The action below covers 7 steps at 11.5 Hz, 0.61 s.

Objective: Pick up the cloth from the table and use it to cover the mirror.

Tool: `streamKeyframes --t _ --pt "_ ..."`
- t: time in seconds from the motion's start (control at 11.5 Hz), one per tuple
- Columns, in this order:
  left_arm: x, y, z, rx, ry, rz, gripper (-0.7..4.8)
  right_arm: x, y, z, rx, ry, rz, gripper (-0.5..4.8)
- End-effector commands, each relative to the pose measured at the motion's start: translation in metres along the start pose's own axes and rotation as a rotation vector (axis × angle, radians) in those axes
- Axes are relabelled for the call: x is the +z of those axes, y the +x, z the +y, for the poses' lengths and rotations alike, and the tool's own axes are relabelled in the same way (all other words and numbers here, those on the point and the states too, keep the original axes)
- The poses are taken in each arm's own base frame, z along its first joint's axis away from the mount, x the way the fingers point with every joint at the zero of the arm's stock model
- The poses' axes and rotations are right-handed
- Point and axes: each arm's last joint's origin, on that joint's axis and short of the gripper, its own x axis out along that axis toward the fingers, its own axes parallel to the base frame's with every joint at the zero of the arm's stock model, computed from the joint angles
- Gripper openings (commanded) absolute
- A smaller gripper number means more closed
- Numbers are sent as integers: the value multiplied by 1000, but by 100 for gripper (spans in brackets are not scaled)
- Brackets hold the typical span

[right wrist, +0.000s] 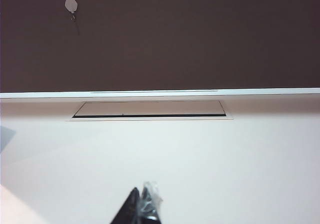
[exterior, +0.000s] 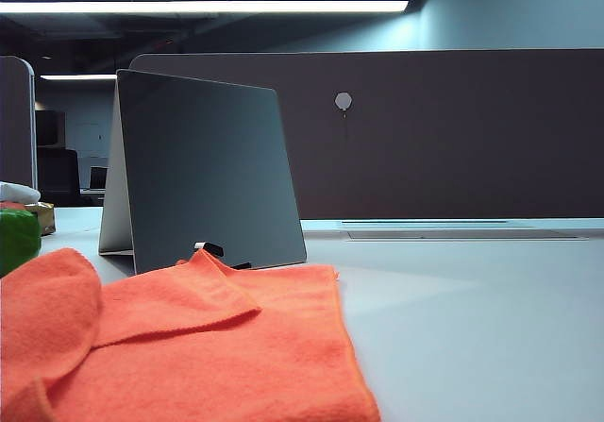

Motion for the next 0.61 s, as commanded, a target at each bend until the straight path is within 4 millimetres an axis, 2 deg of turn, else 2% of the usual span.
streamKeyframes --t 0.09,0.44,0.61 --pt "2 0 0 -7 1 -13 -5 0 0 0 -5 -1 -11 -5" --pt "2 0 0 -7 1 -13 -5 0 0 0 6 0 -7 -4" --pt "5 0 -1 -10 -1 -33 -5 13 -1 1 14 1 -84 -5"
